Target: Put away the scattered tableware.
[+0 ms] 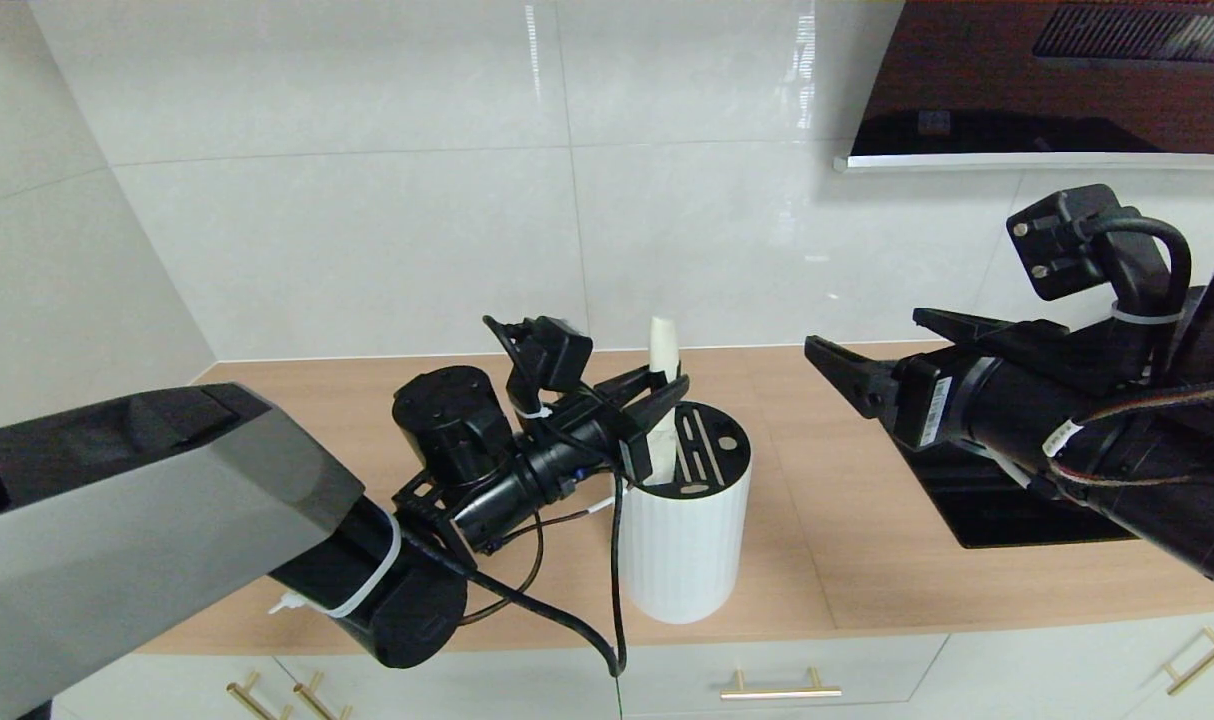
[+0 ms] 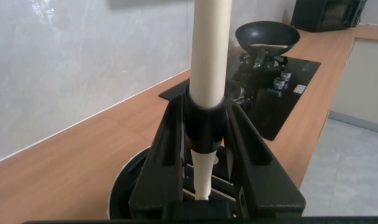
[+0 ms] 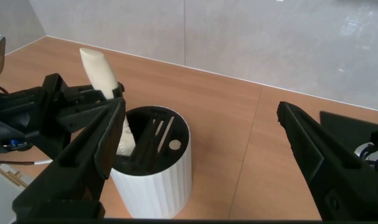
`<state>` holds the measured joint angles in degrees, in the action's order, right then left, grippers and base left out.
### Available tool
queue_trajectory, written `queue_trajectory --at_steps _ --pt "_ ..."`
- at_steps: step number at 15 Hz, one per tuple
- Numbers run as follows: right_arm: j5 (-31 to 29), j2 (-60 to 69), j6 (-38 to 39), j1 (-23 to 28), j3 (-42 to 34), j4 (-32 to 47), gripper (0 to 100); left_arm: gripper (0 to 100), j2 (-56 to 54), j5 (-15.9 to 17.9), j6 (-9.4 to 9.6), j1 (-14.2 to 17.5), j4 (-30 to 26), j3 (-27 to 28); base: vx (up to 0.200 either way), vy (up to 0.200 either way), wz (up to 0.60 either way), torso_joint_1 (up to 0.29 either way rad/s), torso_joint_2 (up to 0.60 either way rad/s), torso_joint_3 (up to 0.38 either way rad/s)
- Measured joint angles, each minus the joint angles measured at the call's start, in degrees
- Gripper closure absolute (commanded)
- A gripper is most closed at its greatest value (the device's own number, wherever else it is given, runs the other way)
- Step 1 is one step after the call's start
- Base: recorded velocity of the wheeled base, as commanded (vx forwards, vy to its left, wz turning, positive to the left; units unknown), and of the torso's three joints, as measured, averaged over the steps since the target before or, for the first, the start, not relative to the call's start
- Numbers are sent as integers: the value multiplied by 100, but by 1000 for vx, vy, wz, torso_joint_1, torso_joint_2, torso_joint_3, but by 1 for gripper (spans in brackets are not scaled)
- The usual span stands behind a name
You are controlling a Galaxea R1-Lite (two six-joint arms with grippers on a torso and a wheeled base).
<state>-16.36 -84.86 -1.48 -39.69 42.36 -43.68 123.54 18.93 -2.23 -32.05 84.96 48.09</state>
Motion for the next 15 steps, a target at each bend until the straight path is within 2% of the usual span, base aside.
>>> queue_trajectory --at_steps 15 --pt "0 -20 2 0 0 2 0 100 -240 -65 51 210 9 39 0 0 0 0 0 0"
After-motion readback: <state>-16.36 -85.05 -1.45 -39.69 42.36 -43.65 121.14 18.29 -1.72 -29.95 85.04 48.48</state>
